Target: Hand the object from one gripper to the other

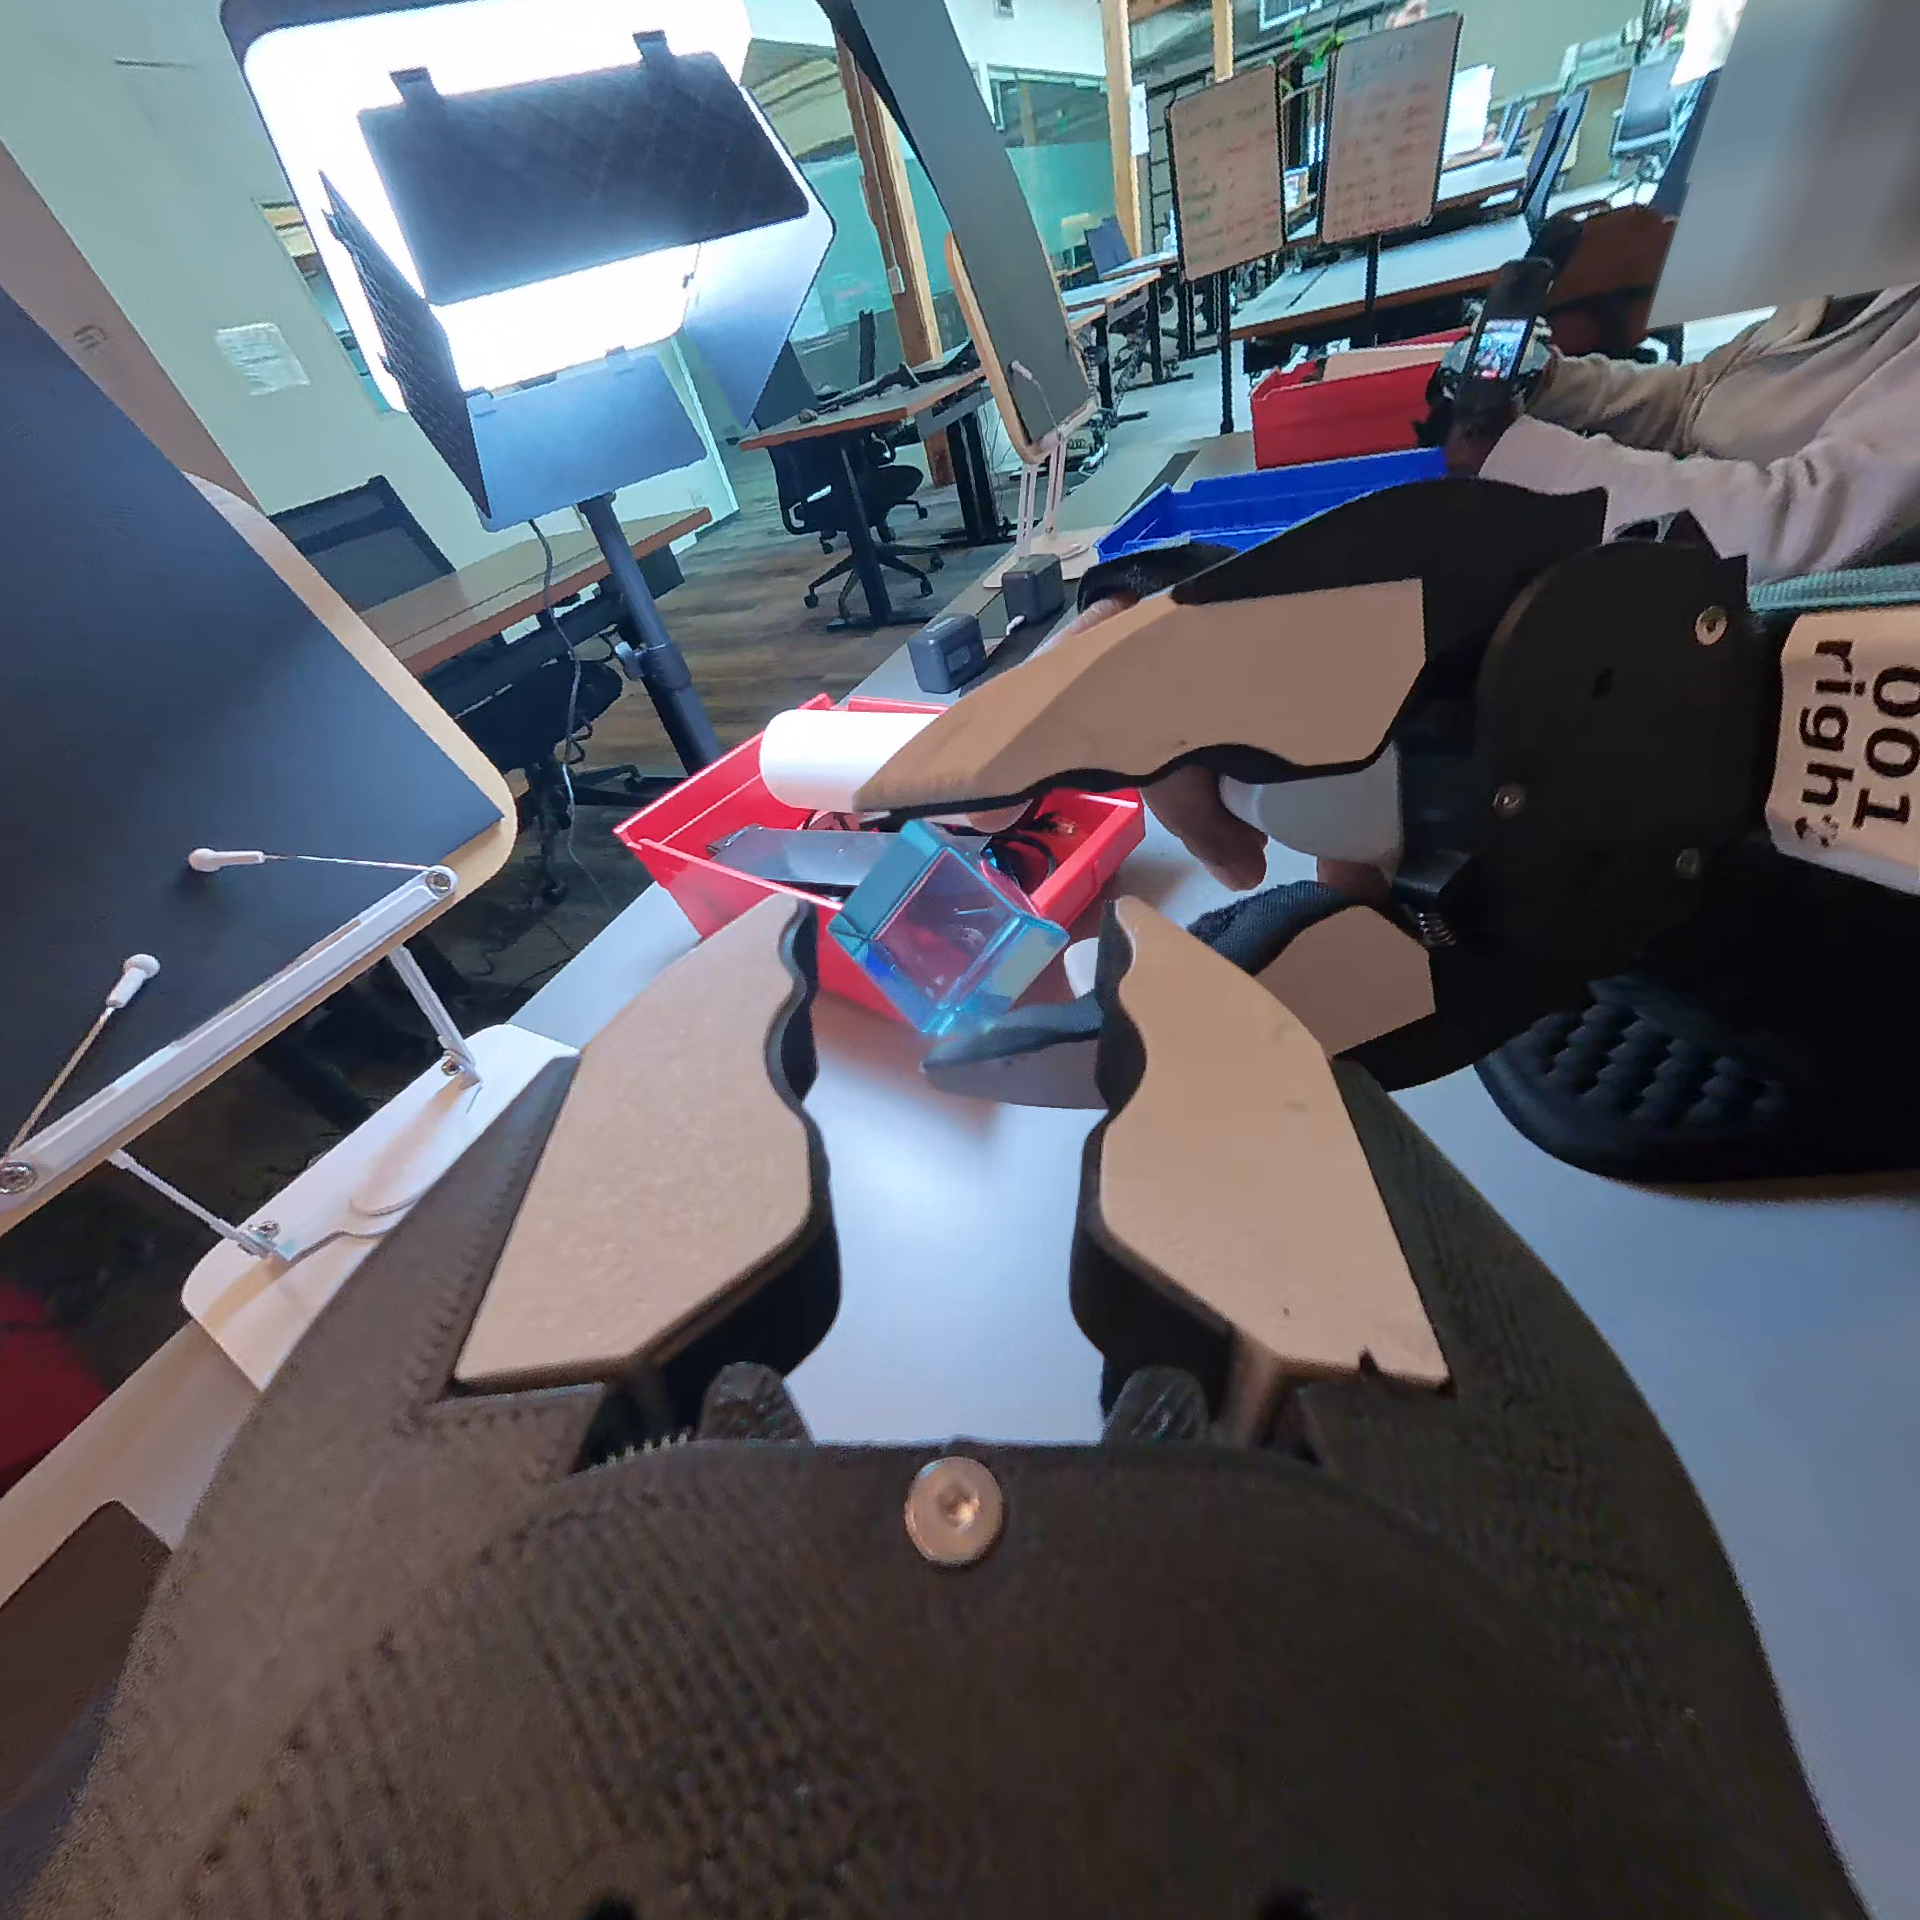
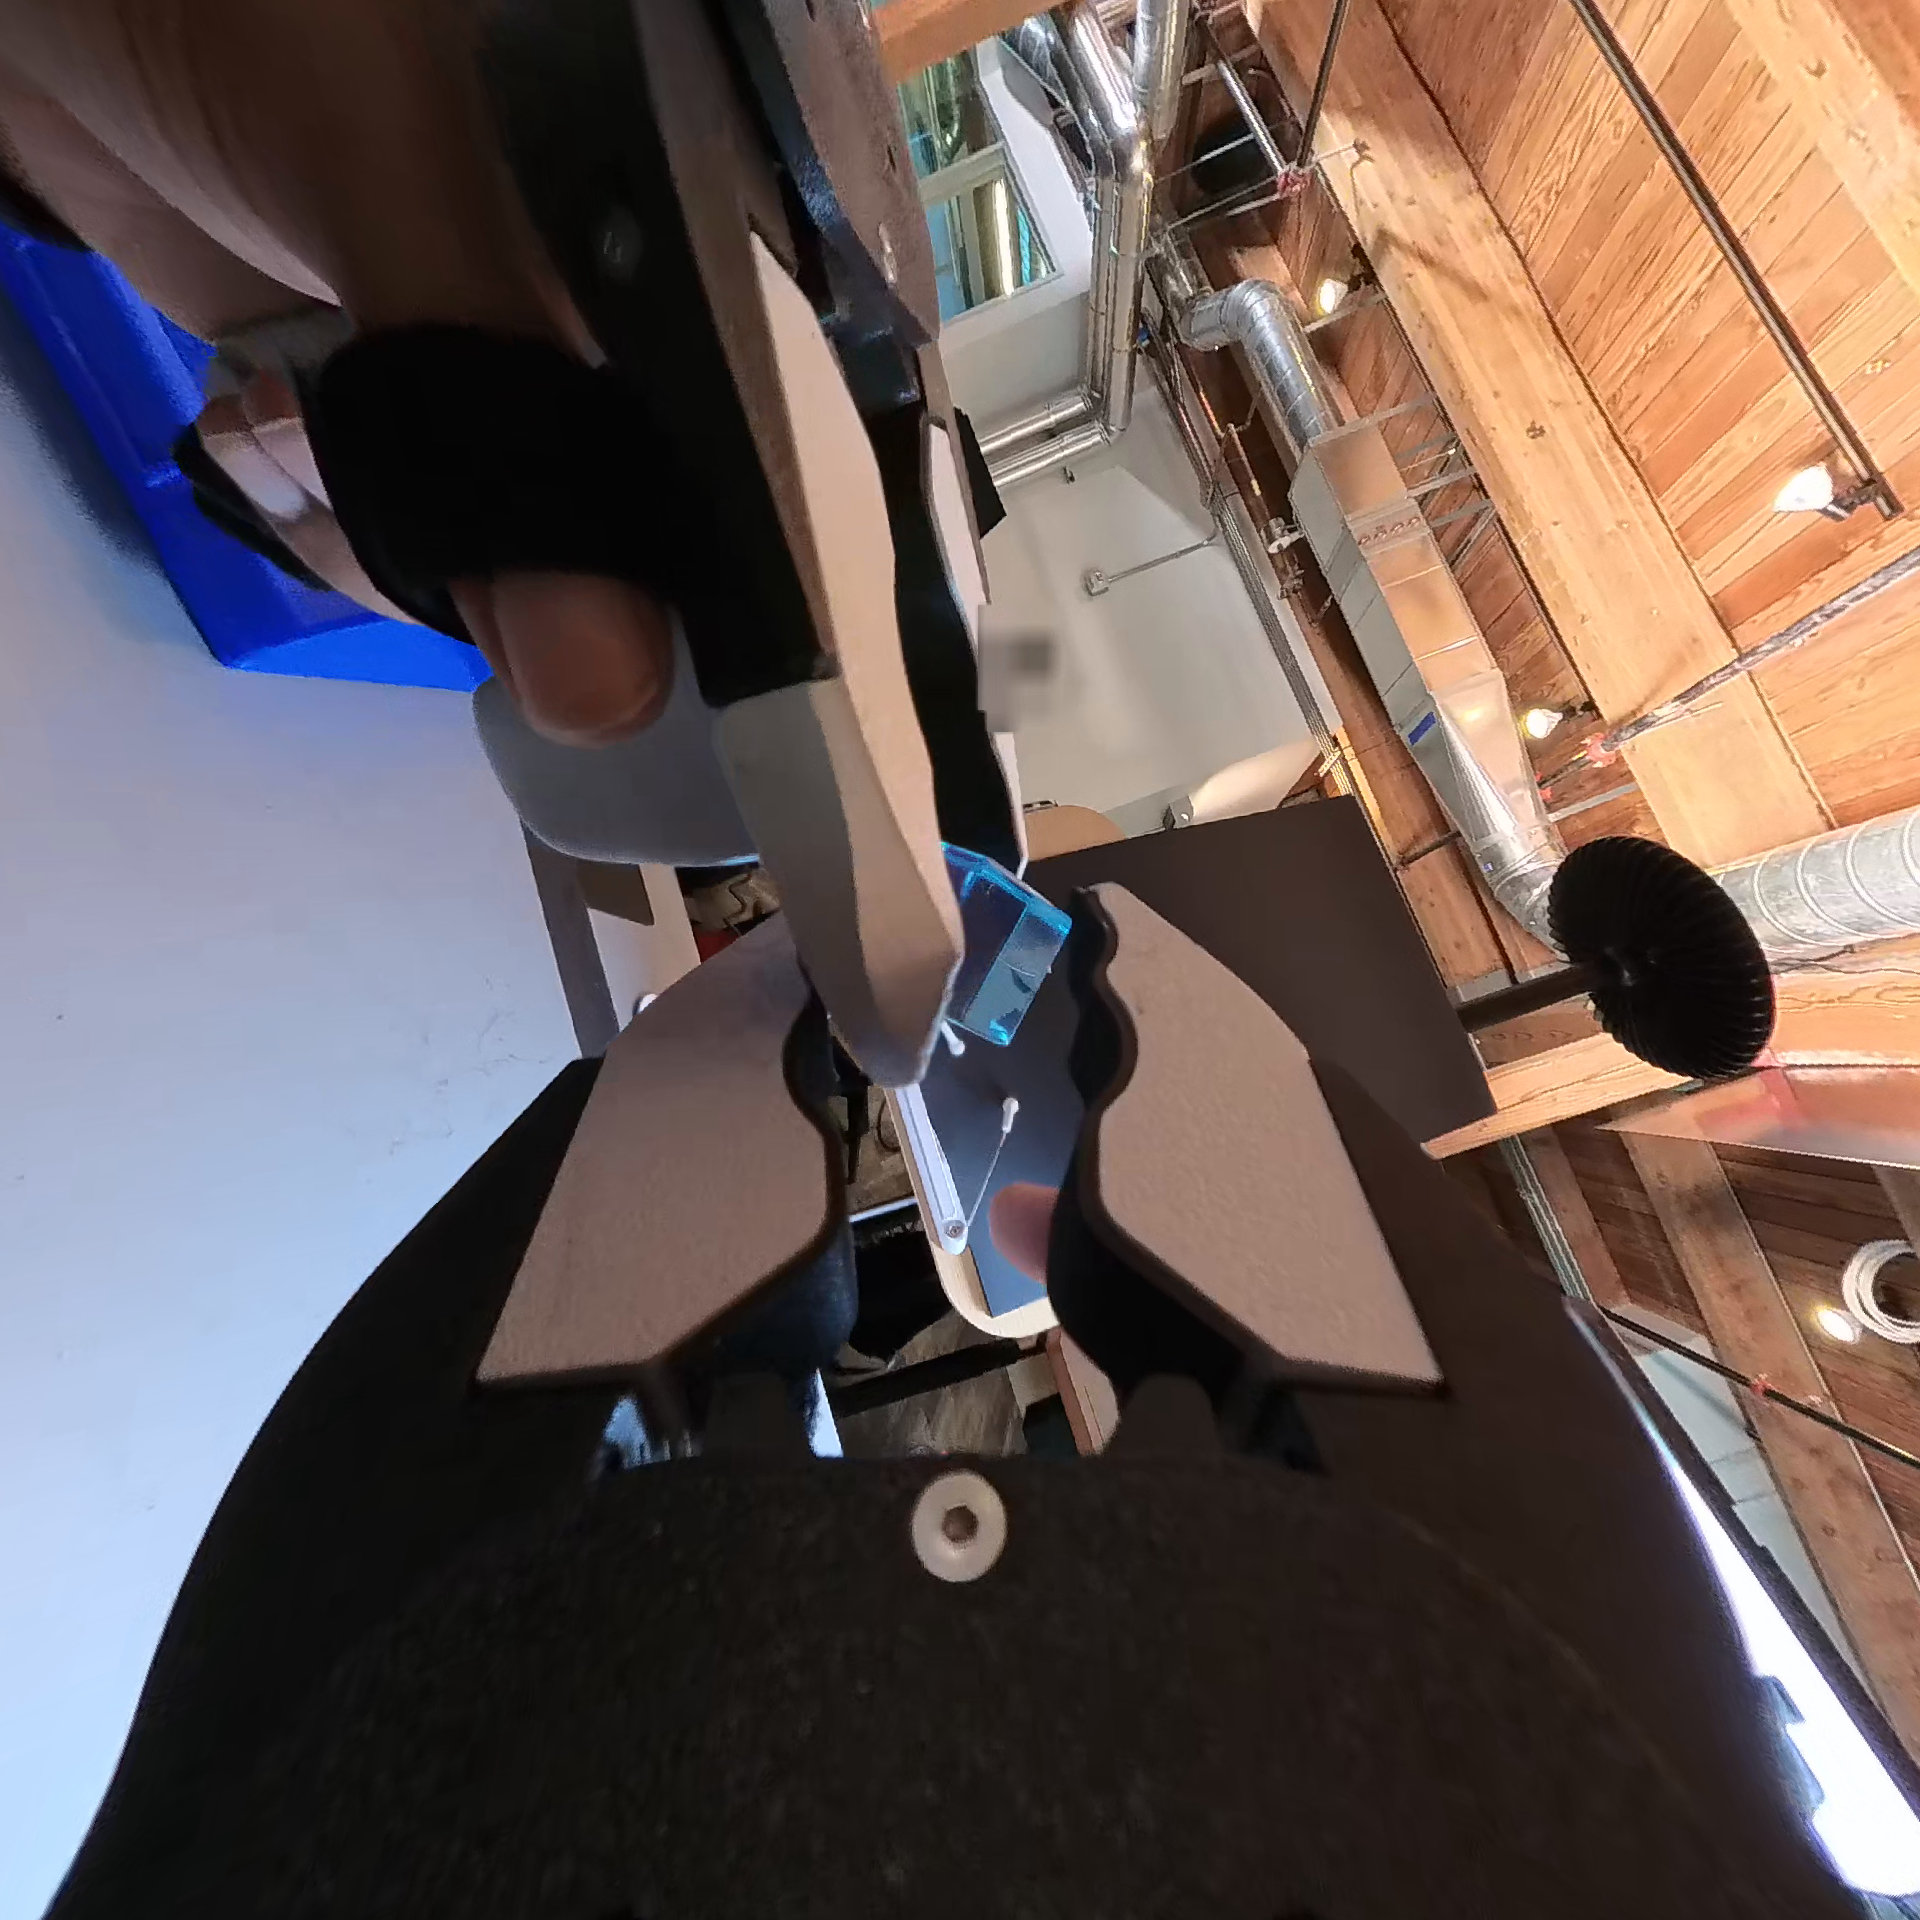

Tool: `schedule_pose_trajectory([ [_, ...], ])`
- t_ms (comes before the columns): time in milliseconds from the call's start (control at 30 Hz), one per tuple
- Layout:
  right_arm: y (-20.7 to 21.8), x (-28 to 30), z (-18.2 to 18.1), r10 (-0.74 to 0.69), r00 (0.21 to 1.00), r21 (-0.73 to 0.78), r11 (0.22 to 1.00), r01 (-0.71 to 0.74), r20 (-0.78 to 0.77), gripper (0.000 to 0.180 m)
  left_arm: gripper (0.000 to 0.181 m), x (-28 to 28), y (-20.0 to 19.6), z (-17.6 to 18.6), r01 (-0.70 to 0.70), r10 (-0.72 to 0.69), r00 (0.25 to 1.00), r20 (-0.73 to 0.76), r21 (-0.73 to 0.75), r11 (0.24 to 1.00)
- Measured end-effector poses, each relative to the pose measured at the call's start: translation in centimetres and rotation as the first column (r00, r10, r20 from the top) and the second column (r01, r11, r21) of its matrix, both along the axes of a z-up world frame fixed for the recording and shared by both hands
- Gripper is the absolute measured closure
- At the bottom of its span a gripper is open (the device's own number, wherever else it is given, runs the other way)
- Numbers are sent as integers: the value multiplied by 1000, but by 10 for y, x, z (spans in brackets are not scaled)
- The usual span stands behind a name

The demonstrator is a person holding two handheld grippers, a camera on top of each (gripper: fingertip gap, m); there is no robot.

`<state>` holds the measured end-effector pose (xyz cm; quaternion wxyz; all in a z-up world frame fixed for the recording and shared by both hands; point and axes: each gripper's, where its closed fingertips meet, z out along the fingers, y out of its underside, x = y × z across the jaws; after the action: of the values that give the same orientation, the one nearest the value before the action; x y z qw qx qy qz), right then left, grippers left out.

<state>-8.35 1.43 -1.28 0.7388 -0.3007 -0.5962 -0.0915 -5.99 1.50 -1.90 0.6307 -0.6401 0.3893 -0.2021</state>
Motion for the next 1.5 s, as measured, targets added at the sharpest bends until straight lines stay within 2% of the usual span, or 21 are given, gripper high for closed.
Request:
schedule_pose_trajectory([
  [400,-8,-3,-6,71,997,-2,998,-71,42,136,137,-2,-6,-5,53,-52,996,-71,13,998],
  [533,-19,-1,1,207,977,-157,965,-211,-44,136,138,2,-14,2,152,-152,988,26,-13,988],
  [633,-32,3,10,343,926,-305,875,-376,-160,129,138,3,-20,10,234,-225,965,134,-48,971],
  [767,-37,7,13,421,878,-392,786,-478,-226,121,138,4,-32,21,350,-324,912,252,-68,934],
  [933,-48,10,17,518,776,-517,582,-628,-360,120,138,4,-50,36,525,-448,789,421,-82,847],
  [1067,-42,11,18,497,796,-471,641,-606,-347,121,138,3,-53,42,644,-465,669,580,-138,753],
  [1233,-43,11,22,490,793,-459,647,-609,-362,121,137,3,-45,41,733,-402,564,721,-213,646],
  [1367,-44,12,22,497,783,-488,612,-622,-374,122,138,8,-46,34,764,-401,550,733,-246,597],
  [1500,-51,14,21,534,750,-537,530,-656,-390,125,137,13,-50,30,779,-412,545,730,-259,571],
])
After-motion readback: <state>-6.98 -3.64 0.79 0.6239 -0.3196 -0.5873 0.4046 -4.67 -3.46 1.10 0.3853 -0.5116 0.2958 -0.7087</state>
